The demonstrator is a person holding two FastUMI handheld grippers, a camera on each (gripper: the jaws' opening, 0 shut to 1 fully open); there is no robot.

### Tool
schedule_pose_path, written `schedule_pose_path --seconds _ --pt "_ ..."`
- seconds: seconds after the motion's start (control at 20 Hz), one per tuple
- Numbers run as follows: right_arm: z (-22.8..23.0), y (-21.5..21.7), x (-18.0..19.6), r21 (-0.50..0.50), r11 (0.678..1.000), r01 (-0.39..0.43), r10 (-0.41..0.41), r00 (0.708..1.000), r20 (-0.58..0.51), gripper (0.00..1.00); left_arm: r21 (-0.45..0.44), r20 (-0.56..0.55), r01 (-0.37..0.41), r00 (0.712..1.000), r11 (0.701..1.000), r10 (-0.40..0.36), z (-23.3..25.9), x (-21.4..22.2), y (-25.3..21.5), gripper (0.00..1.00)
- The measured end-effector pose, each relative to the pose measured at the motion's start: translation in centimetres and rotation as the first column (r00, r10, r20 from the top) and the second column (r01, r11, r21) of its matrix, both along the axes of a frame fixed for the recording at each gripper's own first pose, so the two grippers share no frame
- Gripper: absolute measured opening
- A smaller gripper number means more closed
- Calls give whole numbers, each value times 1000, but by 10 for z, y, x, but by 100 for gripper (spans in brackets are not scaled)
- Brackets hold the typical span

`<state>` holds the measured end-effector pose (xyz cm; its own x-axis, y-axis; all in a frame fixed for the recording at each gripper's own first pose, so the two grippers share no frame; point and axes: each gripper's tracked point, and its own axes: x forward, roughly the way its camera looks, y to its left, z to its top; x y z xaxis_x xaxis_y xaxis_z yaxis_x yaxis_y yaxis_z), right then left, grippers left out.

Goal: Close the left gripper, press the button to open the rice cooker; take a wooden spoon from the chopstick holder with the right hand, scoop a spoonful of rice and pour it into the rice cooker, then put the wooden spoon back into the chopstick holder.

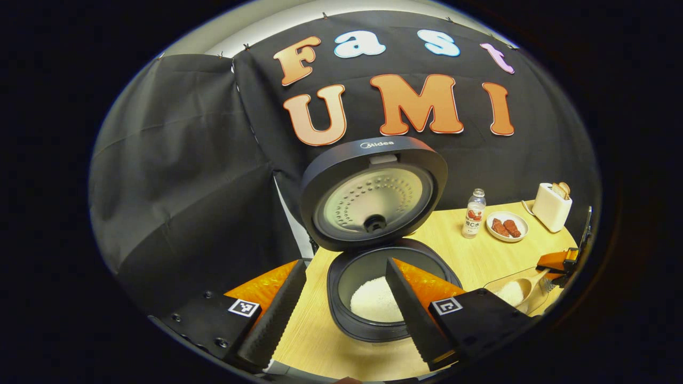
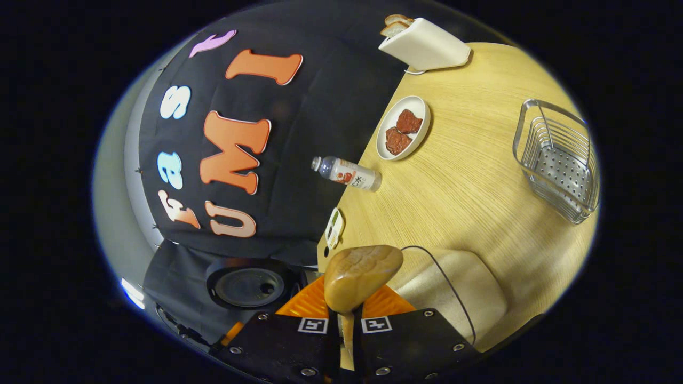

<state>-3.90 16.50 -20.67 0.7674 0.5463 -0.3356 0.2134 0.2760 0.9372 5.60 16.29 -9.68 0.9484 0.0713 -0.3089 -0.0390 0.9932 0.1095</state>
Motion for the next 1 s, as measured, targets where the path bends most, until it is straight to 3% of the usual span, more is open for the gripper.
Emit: schedule_pose_path --seconds 0.3,0.5,0.7,1.0 --pt "33 -23 12 168 985 47 -49 999 11 9 -20 28 -15 999 1000 16 10 -2 -5 100" --pt "57 -23 22 314 947 63 -64 998 -9 8 -45 47 -47 998 998 49 15 -6 -1 96" --pt "77 1 33 402 915 25 -20 1000 -16 8 -83 56 -88 994 993 92 14 -16 8 100" --pt "110 66 57 519 854 -43 63 998 -21 9 -144 65 -157 984 977 167 11 -36 42 96"
